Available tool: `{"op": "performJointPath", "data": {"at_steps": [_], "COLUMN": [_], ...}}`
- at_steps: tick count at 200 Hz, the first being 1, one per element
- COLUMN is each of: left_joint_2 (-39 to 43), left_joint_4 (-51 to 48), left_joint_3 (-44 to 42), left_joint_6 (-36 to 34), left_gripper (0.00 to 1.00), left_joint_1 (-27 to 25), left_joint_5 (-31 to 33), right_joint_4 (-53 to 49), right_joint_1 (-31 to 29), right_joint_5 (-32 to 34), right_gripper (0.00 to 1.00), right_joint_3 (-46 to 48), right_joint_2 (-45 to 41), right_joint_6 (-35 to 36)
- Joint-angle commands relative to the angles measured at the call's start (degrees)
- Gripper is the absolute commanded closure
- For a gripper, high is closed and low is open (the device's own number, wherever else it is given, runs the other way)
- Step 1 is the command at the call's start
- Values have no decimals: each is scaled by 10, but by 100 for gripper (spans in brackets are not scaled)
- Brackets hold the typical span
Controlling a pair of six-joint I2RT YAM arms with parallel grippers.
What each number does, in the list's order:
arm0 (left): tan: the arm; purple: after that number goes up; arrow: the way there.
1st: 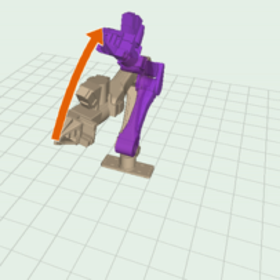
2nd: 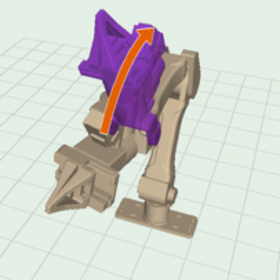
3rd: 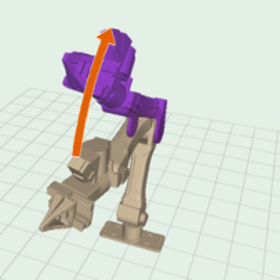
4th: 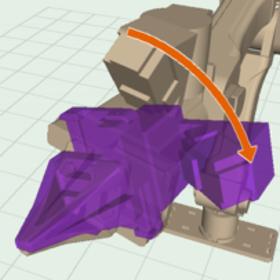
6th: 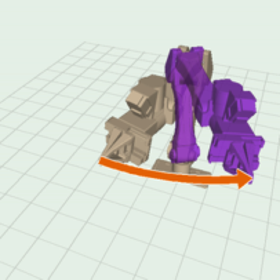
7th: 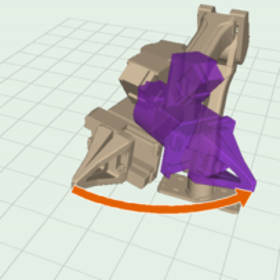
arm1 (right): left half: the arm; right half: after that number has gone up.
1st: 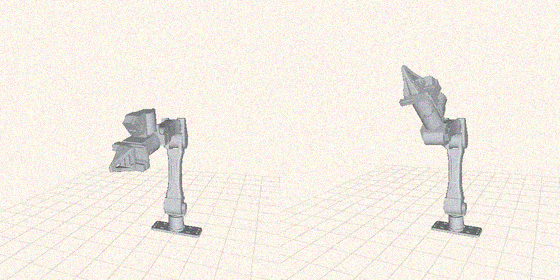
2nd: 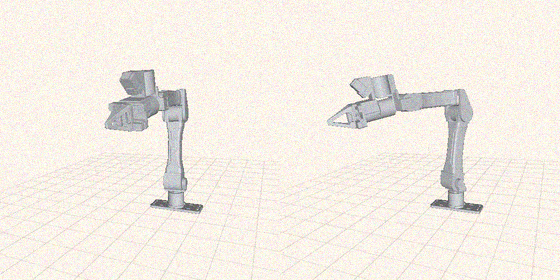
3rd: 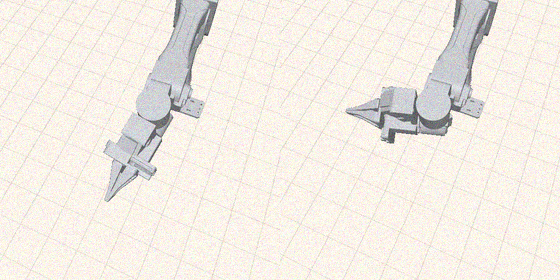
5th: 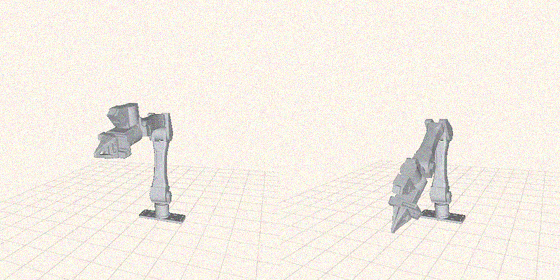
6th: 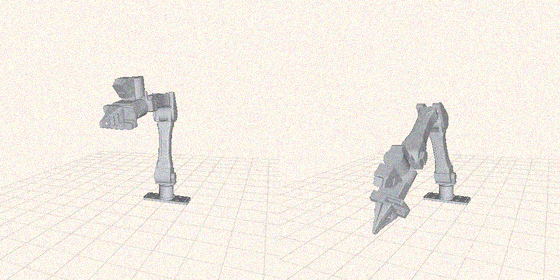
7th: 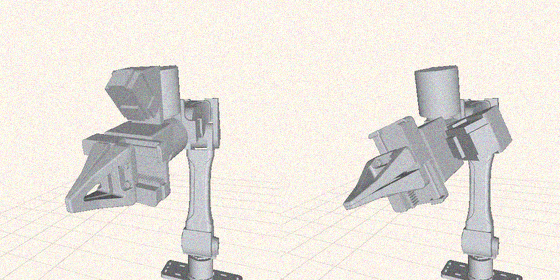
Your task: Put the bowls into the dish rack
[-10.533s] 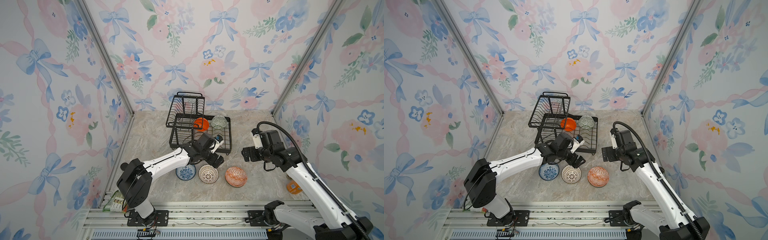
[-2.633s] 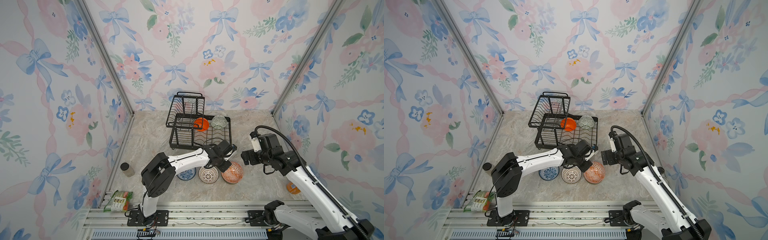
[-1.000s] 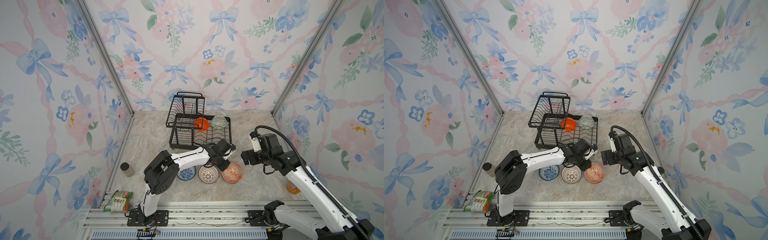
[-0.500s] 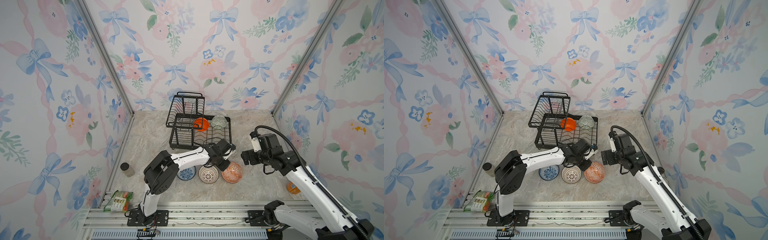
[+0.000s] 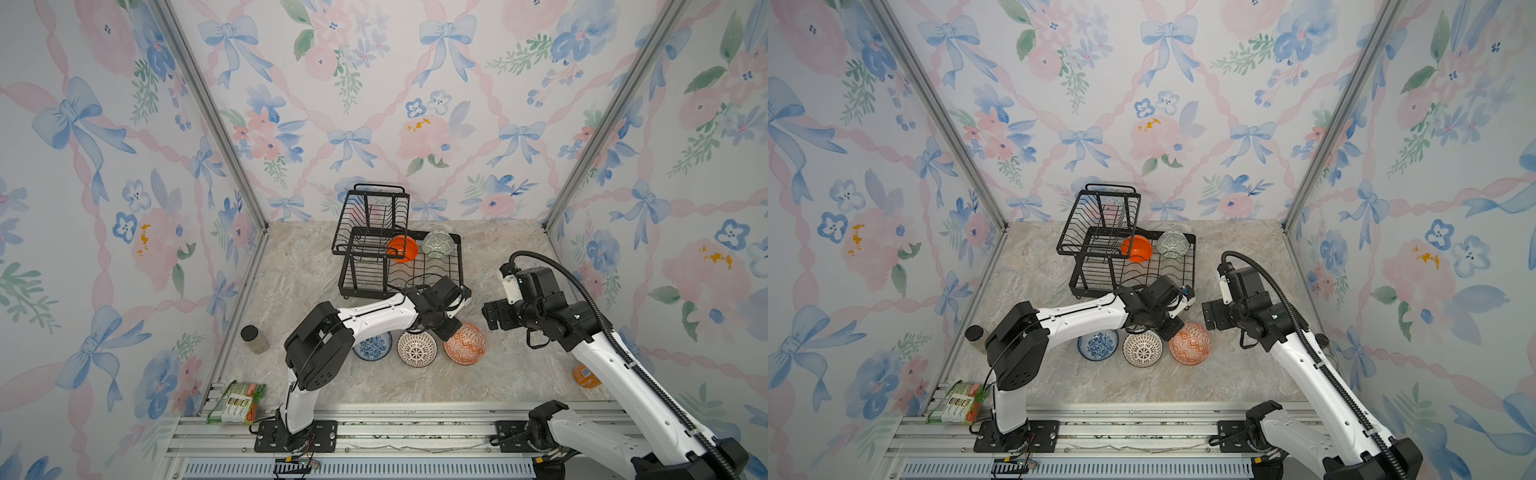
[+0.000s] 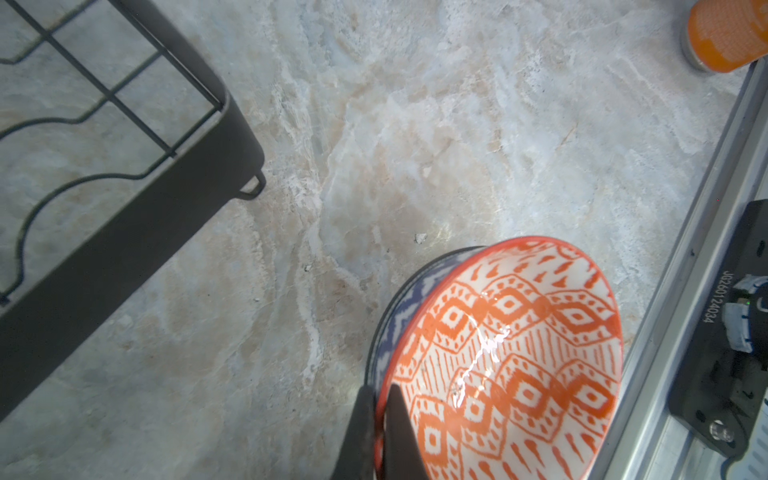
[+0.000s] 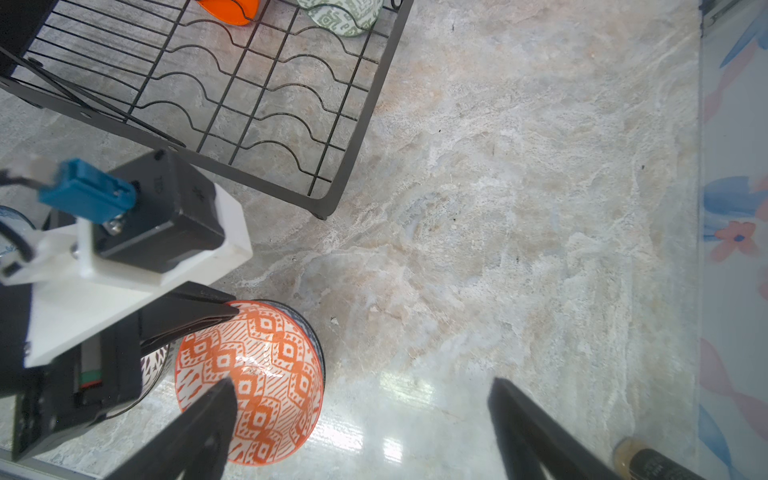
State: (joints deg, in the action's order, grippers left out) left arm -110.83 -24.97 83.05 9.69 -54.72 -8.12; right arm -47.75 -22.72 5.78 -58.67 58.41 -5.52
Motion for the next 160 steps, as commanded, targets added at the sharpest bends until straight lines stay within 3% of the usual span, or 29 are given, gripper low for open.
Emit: {"op": "performJointPath", "data": {"at_steps": [1,95,160], "left_joint_2": [31,65,111], "left_joint_4": [5,6,6], "left_joint_3": [-3,2,9], "left_joint_6": [3,2,-11], "left_gripper": [100,100,100], "left_joint_1": [2,2,20], "left_joint_5": [0,8,69], "right_joint_4": [4,2,-12], "right_joint_1": [-7,-7,15], "right_joint_5": [-1,1,-72], "right_gripper": [3,3,3], "right_joint_3": [6,3,-40], "right_joint_2": [-1,-6,-40], "right_joint_6": [5,5,1]}}
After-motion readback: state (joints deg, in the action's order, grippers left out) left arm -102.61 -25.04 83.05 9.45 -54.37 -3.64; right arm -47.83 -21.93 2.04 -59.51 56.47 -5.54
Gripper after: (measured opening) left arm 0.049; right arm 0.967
